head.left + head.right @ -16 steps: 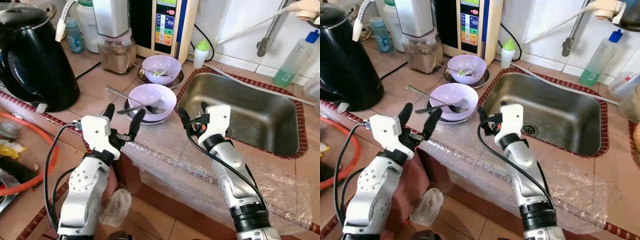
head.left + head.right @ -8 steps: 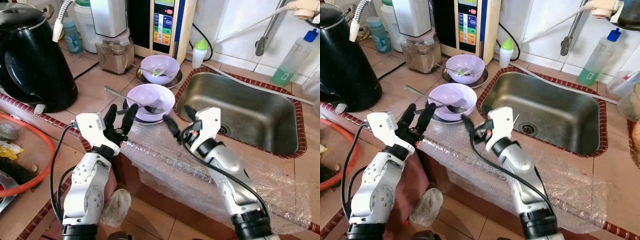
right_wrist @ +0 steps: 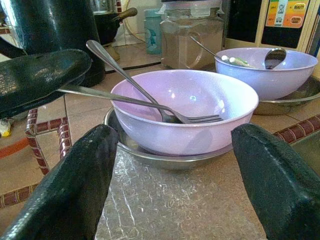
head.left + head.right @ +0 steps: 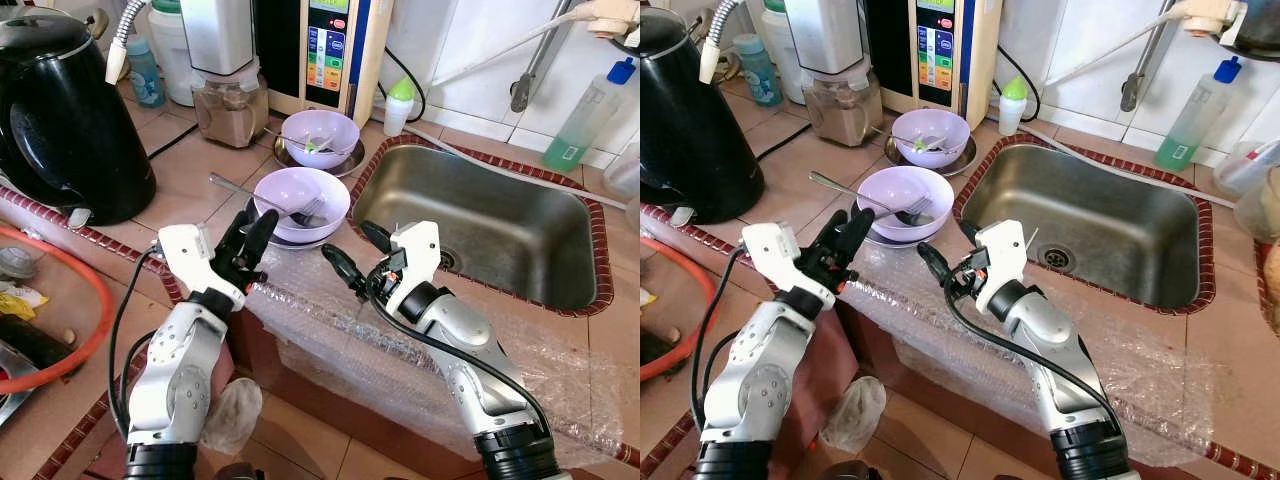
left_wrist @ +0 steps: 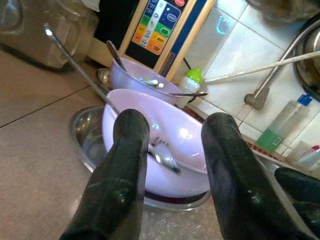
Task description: Kitchen organization
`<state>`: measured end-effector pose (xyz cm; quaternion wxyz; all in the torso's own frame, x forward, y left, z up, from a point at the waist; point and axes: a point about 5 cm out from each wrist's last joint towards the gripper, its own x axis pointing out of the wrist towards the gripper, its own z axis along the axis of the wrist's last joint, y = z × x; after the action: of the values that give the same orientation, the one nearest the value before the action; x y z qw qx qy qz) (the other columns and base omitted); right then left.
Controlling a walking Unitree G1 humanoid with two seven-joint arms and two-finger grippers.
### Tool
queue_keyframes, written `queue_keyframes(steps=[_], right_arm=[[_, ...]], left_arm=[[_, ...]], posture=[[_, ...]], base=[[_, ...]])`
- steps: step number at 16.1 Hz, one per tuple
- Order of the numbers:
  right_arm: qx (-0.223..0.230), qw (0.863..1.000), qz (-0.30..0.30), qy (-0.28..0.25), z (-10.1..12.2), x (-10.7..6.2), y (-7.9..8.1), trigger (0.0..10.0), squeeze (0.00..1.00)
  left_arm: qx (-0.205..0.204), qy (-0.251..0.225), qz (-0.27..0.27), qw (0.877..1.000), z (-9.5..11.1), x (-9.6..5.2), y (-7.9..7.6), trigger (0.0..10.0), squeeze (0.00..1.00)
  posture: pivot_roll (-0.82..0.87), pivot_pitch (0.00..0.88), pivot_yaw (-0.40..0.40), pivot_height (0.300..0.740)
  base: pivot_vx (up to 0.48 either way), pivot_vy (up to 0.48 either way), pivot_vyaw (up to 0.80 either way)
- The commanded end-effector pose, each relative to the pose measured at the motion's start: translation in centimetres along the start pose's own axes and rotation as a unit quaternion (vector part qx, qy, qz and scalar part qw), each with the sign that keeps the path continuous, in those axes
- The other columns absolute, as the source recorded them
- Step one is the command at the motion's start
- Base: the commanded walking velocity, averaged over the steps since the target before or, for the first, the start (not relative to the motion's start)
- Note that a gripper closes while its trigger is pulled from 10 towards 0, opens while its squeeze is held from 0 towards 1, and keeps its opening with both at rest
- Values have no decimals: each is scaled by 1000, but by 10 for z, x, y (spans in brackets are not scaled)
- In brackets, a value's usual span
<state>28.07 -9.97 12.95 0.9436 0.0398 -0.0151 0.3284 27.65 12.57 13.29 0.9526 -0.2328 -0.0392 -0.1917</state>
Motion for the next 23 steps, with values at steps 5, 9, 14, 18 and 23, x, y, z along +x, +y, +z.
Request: queue_keyframes(steps=[5,9,14,18,23], right_arm=[[-9,1000,5,-6,5,0,3,10000,0],[-14,1000,4,-7,5,2,4,10000,0],[-13,1000,4,-8,5,3,4,10000,0],[-12,1000,-8,-23,11,7,1,10000,0],[-246,966,-74,-39,31,8,-28,10000,0]], left_arm=[[-53,18,-13,998,-4,4,-6,0,0],[-92,30,8,995,-8,6,-1,0,0],[-83,12,-2,996,2,12,-5,0,0],[0,-3,-62,998,28,21,-15,0,0],[217,64,-192,955,57,37,-30,0,0]], posture=[[-21,0,3,740],[-26,0,4,740],[-29,0,3,740],[-26,0,4,740],[-17,0,6,740]], base=[[0,0,0],[0,0,0],[0,0,0],[0,0,0],[0,0,0]])
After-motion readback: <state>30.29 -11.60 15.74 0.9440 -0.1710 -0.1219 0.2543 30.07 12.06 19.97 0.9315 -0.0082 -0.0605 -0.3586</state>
